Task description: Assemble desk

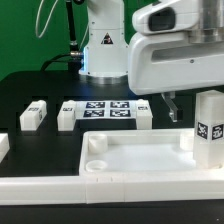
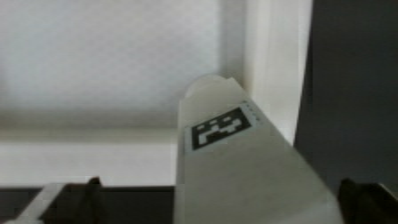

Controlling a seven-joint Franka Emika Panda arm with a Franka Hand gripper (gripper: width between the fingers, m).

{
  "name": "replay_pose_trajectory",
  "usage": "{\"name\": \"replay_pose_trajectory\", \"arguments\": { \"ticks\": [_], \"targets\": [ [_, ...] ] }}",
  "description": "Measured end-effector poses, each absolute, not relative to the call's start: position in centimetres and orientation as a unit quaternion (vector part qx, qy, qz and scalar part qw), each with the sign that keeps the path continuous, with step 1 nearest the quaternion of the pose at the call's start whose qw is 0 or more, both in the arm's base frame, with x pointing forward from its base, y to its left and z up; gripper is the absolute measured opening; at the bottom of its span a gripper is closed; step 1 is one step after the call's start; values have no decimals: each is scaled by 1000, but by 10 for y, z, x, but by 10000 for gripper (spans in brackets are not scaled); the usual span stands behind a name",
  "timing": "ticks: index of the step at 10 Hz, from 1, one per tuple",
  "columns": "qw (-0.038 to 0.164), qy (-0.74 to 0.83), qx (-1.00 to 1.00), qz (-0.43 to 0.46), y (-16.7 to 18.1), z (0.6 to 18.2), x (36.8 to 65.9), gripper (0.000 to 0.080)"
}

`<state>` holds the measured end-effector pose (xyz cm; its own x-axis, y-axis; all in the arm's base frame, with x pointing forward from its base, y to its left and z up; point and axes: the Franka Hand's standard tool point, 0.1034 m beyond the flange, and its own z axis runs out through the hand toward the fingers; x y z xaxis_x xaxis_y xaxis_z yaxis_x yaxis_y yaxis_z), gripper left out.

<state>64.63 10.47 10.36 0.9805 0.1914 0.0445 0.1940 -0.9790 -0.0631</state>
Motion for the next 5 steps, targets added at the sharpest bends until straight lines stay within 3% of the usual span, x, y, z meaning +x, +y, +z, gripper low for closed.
{"name": "replay_pose_trajectory", "arguments": {
  "ticks": [3,5],
  "targets": [
    [35,-95,-994,-27,106,102,647,621],
    [39,-33,-998,-24,107,102,647,286]
  ]
}}
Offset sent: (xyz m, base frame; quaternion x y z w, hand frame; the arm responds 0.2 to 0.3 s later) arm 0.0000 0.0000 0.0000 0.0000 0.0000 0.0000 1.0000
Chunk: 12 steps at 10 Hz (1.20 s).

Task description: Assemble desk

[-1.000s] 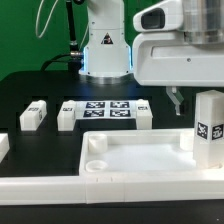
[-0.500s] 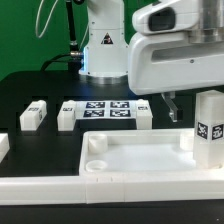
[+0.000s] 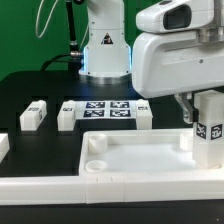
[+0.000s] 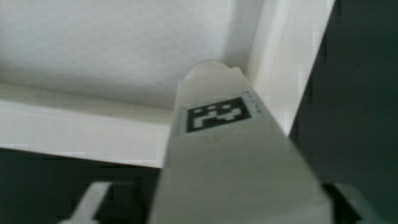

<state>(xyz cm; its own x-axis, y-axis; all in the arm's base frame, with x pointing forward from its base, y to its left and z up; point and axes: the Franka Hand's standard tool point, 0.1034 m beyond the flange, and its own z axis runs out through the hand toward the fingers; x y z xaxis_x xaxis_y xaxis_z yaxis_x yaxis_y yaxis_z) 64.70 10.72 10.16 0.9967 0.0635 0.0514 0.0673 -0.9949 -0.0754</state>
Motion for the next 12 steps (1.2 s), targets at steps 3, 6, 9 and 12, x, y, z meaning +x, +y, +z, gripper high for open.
{"name": "replay_pose_trajectory", "arguments": {
  "ticks": [3,6,9,12],
  "targets": [
    [41,82,-996,-20,107,101,647,287],
    [47,305,-951,-9,104,100,647,287],
    [61,505,-861,8,100,99,646,288],
    [61,607,-792,21,103,99,644,290]
  ]
}}
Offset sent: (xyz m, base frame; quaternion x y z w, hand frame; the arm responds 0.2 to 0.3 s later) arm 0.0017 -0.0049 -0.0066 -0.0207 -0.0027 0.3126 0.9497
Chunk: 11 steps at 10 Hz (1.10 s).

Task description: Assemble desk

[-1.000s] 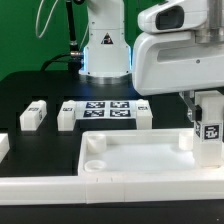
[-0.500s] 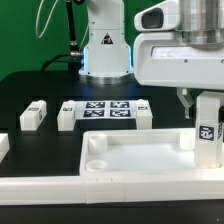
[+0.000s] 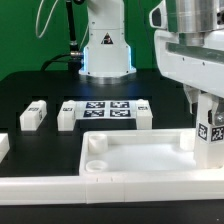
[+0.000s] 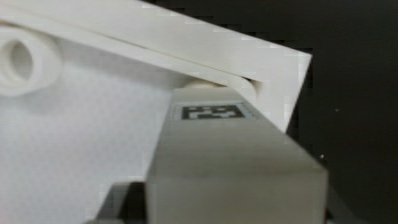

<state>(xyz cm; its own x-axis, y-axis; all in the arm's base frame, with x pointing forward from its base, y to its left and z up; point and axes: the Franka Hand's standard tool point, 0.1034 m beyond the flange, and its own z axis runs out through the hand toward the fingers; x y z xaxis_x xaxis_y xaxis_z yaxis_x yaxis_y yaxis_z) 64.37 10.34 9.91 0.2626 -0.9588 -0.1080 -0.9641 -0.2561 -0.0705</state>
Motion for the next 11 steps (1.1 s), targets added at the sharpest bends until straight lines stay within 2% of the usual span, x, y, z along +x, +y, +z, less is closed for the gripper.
{"name": "replay_pose_trajectory", "arguments": {
  "ticks": [1,2,3,4,5,6,9,10,11],
  "targets": [
    [65,630,-773,26,105,99,644,290],
    [65,620,-782,25,106,99,644,515],
    [64,599,-798,24,106,99,643,515],
    [62,508,-859,28,108,103,643,621],
    [65,413,-908,30,117,107,643,641],
    [67,395,-916,31,126,107,640,641],
    [65,258,-964,20,126,106,640,648],
    [41,148,-988,4,126,107,641,648],
    [28,52,-998,-7,126,107,641,648]
  ]
}}
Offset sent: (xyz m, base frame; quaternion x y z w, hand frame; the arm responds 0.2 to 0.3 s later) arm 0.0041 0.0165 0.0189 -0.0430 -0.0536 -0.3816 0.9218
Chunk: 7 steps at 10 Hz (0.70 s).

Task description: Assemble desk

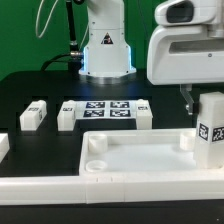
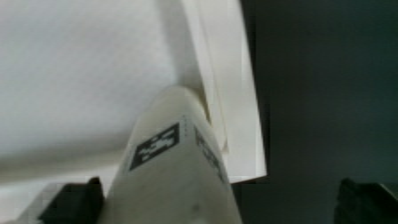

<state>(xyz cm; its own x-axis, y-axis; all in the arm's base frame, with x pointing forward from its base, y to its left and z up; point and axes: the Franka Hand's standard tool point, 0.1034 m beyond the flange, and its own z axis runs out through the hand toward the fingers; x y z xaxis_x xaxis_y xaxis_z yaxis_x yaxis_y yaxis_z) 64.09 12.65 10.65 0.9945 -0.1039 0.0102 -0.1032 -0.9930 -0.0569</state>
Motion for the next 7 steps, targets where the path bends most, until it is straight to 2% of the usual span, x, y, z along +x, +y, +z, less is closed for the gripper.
{"name": "replay_pose_trajectory", "arguments": {
  "ticks": [2,3,5,6,7],
  "targets": [
    [25,-102,-994,-14,123,102,642,648],
    [26,-81,-996,-14,123,102,642,648],
    [24,-73,-997,-14,121,102,642,387],
    [22,-53,-998,-13,116,102,643,292],
    [22,-4,-1000,-12,116,102,643,292]
  ]
}}
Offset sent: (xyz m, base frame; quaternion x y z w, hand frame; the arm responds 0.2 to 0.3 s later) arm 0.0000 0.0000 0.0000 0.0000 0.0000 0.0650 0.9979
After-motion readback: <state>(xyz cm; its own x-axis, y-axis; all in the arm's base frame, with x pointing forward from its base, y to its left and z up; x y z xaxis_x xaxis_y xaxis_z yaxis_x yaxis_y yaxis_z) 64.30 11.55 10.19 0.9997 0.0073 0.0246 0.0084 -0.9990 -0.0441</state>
